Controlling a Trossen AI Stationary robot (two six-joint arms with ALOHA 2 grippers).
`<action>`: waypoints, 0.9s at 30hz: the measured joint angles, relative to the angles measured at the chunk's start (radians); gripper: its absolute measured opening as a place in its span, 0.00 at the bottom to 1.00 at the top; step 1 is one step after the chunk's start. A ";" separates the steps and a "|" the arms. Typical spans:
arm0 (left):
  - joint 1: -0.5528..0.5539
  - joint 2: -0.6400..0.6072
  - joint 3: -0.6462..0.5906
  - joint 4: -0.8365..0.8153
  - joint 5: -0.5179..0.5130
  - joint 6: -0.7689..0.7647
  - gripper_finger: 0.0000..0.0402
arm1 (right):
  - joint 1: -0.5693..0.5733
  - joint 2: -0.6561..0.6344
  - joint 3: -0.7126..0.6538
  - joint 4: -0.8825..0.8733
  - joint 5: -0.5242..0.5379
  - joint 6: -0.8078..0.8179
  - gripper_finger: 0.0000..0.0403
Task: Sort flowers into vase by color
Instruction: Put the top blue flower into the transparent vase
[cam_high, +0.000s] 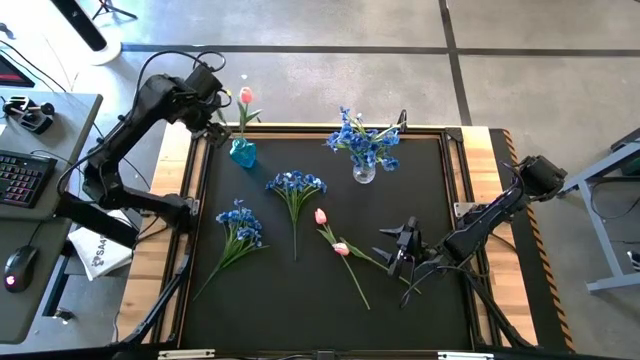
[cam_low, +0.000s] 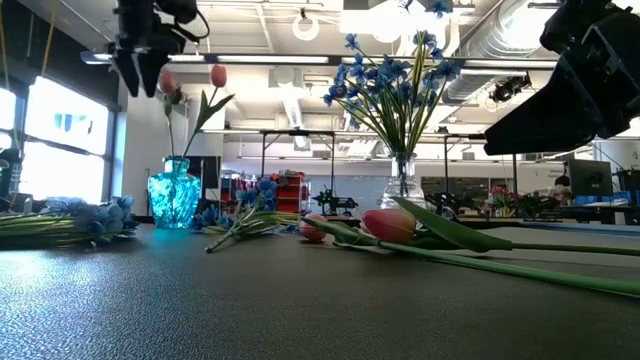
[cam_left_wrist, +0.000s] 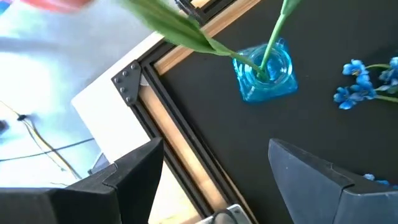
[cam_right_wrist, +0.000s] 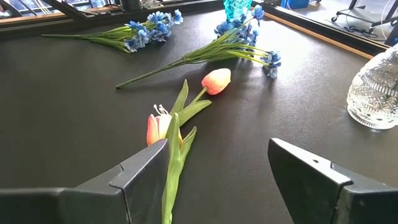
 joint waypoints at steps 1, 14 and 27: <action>-0.008 -0.012 0.000 -0.007 -0.001 -0.018 0.69 | 0.000 0.000 0.000 0.000 -0.001 0.000 0.67; -0.425 -0.282 0.000 0.012 -0.188 -0.357 0.67 | 0.000 0.000 0.000 0.000 -0.019 0.001 0.67; -1.007 -0.289 -0.212 0.226 -0.343 -0.674 0.61 | 0.000 0.000 0.000 0.027 -0.033 0.001 0.67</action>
